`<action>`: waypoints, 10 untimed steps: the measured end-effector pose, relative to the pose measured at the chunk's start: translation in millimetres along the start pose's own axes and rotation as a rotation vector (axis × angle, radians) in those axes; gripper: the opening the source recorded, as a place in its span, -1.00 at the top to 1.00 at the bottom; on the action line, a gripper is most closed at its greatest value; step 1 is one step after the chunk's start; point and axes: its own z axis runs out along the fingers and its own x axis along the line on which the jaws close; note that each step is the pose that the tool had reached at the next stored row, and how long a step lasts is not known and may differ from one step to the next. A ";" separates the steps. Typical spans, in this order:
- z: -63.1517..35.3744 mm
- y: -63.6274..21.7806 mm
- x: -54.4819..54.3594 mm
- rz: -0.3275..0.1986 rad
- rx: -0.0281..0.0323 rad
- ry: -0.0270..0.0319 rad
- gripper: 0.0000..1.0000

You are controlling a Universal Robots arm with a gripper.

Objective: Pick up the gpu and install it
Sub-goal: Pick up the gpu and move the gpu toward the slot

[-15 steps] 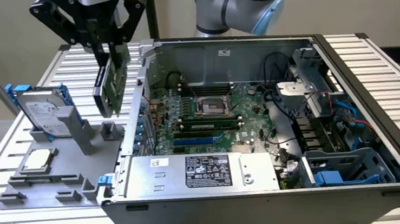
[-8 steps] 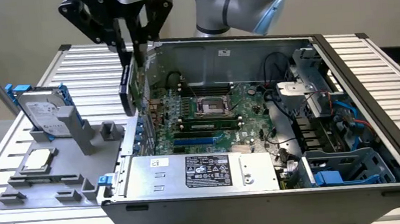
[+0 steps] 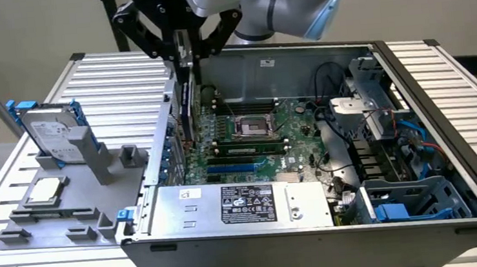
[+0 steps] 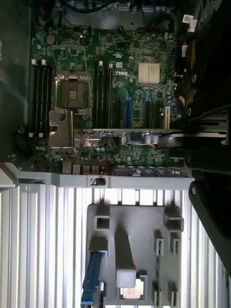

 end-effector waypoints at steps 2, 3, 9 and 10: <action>3.8 1.3 -9.1 0.000 0.0004 0.0000 0.47; 5.7 1.9 -13.6 0.000 0.0006 0.0000 0.47; 17.1 5.4 -40.7 0.000 0.0010 0.0000 0.47; 18.8 5.9 -45.3 0.000 0.0009 -0.0001 0.47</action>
